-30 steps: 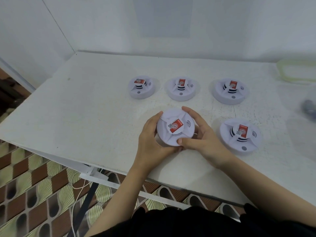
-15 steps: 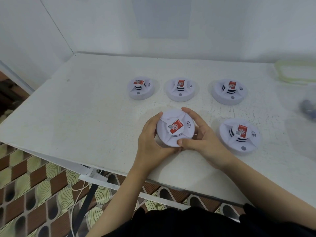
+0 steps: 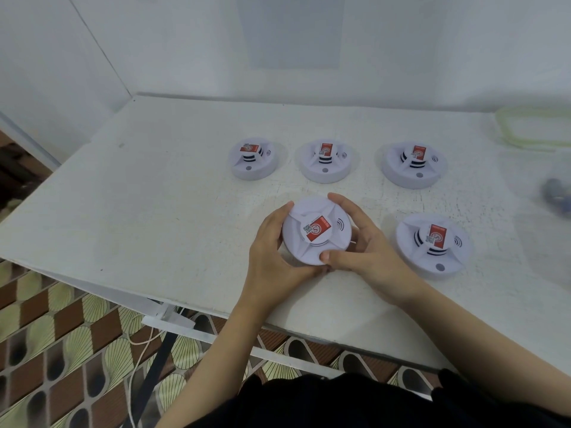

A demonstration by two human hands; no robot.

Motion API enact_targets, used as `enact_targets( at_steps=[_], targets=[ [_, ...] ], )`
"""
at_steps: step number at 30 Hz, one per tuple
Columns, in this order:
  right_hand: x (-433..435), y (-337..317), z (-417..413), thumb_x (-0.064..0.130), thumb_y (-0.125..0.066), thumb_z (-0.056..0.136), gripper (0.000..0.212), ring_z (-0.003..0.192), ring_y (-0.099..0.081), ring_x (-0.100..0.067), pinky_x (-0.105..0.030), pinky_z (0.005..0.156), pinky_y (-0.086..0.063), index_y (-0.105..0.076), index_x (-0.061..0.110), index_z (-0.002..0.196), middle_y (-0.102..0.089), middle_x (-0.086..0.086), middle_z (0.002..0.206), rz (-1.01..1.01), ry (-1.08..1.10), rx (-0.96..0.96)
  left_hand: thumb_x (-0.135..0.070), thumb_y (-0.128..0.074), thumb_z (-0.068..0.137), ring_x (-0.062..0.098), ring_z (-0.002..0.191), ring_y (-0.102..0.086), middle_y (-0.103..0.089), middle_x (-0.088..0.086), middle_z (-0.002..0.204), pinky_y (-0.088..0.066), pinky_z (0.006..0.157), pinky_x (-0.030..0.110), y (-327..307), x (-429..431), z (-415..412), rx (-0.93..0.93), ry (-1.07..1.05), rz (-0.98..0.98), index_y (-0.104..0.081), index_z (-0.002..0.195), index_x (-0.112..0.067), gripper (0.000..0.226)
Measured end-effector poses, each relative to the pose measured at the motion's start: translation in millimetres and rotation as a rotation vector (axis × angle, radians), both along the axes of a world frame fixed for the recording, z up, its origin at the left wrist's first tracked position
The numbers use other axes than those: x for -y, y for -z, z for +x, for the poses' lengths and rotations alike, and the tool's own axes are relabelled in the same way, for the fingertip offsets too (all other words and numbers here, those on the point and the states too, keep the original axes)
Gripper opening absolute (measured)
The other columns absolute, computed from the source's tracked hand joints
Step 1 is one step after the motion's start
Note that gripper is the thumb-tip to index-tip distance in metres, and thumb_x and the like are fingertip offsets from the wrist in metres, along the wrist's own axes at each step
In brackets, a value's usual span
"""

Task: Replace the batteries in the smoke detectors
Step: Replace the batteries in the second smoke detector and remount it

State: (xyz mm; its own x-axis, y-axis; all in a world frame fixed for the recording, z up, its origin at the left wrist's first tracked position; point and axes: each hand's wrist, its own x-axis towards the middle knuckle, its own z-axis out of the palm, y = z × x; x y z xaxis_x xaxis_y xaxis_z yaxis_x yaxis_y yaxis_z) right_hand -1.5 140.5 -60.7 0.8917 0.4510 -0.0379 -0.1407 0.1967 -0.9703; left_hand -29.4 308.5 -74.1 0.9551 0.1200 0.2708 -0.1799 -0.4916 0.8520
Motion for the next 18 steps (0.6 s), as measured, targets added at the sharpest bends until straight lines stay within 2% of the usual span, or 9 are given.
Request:
enact_targets(
  at_steps=[3,6,8,10,14,18],
  targets=[
    [1.1,0.6,1.1,-0.013,-0.067,0.076,0.078,0.107,-0.062,-0.019,-0.038,0.075,-0.057,-0.042,0.034,0.133,-0.061,-0.002,0.123,-0.002,-0.008,-0.011,-0.042,-0.086,0.058,0.009,0.121,-0.052,-0.054,-0.004,0.131,-0.052,0.096,0.038,0.1,-0.7,0.4,0.004,0.012,0.001,-0.045,0.136,-0.014,0.093],
    [3.4,1.6,2.2,0.004,-0.072,0.078,0.072,0.11,-0.062,-0.024,-0.047,0.081,-0.056,-0.042,0.037,0.135,-0.06,-0.004,0.126,0.013,-0.028,-0.046,-0.048,-0.083,0.058,0.005,0.121,-0.051,-0.053,-0.008,0.13,-0.051,0.097,0.035,-1.0,-1.3,0.8,0.015,0.025,0.002,-0.045,0.134,-0.017,0.09],
    [4.6,1.5,2.7,0.012,-0.066,0.08,0.065,0.109,-0.062,-0.028,-0.048,0.083,-0.055,-0.042,0.037,0.135,-0.061,-0.007,0.125,0.039,-0.032,-0.077,-0.051,-0.08,0.058,0.004,0.121,-0.05,-0.052,-0.01,0.13,-0.05,0.098,0.035,-1.4,-1.4,0.7,0.018,0.037,-0.003,-0.044,0.135,-0.019,0.091],
    [5.3,1.4,3.2,0.012,-0.061,0.08,0.062,0.109,-0.063,-0.028,-0.045,0.083,-0.056,-0.042,0.034,0.136,-0.063,-0.009,0.123,0.061,-0.037,-0.093,-0.05,-0.08,0.059,0.006,0.123,-0.05,-0.052,-0.007,0.132,-0.05,0.099,0.037,-0.4,-1.8,1.0,0.028,0.044,0.002,-0.043,0.136,-0.017,0.091],
    [5.6,2.7,4.0,0.01,-0.063,0.079,0.062,0.112,-0.061,-0.024,-0.041,0.086,-0.055,-0.046,0.032,0.134,-0.064,-0.005,0.122,0.059,-0.013,-0.09,-0.048,-0.081,0.059,0.01,0.125,-0.05,-0.052,0.0,0.136,-0.048,0.101,0.041,2.9,-4.3,3.0,0.023,0.05,0.011,-0.043,0.138,-0.012,0.094],
    [4.7,2.7,2.3,0.006,-0.062,0.078,0.062,0.112,-0.061,-0.022,-0.04,0.088,-0.054,-0.046,0.028,0.135,-0.065,-0.005,0.121,0.059,0.018,-0.081,-0.039,-0.084,0.061,0.008,0.127,-0.05,-0.052,-0.001,0.138,-0.048,0.102,0.033,4.3,-6.4,3.7,-0.033,0.094,-0.065,-0.04,0.142,-0.011,0.097]
  ],
)
